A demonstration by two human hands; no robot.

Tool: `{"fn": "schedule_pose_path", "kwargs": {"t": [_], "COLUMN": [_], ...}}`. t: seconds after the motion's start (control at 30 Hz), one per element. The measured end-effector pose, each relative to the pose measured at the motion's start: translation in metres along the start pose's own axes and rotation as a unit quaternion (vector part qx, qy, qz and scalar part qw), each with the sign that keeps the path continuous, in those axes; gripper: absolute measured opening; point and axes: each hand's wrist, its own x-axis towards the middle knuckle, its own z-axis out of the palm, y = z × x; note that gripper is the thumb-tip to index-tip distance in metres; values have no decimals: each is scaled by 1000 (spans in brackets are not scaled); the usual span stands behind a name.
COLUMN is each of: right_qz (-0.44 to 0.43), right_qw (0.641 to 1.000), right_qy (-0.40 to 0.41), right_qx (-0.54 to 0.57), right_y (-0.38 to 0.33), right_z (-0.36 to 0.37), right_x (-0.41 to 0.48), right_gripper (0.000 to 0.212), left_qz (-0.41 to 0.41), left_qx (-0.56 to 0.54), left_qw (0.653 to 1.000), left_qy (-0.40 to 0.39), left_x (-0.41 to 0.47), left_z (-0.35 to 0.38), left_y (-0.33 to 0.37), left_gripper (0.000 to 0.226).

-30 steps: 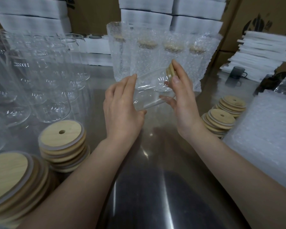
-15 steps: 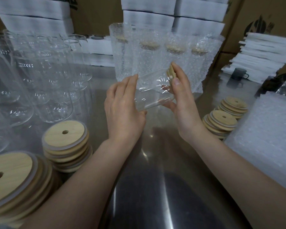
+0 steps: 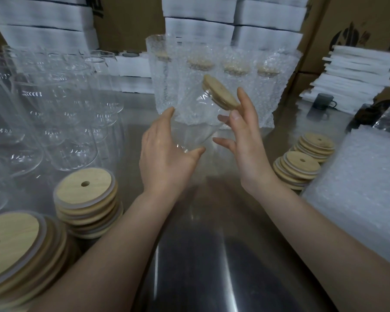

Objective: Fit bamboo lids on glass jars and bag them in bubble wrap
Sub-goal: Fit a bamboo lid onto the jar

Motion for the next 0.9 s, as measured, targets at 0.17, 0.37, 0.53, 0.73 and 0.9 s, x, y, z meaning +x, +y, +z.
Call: {"fn": "schedule_pose_path", "kwargs": {"t": [0.17,0.37,0.53,0.73,0.9], "right_qz": [-21,-31,191,336,312], "right_qw": [985,806,729,712,714], "right_qy": [95,203,230,196,214], "right_qx": [-144,-554,-616,-584,-589], "right_y": [-6,-38,-49,-48,-55], "right_z": [-1,-42,-81,-112,-121], "right_x": [-4,11,19,21,19], "right_gripper": [44,37,36,47,43], "left_qz": [-72,-125,-150,-159,-158], "left_qx": [-31,-45,-52,-51,-49], "left_qw": [997,990,985,983,984], "left_qy": [15,43,65,70,69], "left_x": [3,7,9,11,10], "left_z": [0,0,0,-2,-3], "left_y": [-2,-9,-10,-10,-10], "left_gripper": [93,90,86,88,89]}}
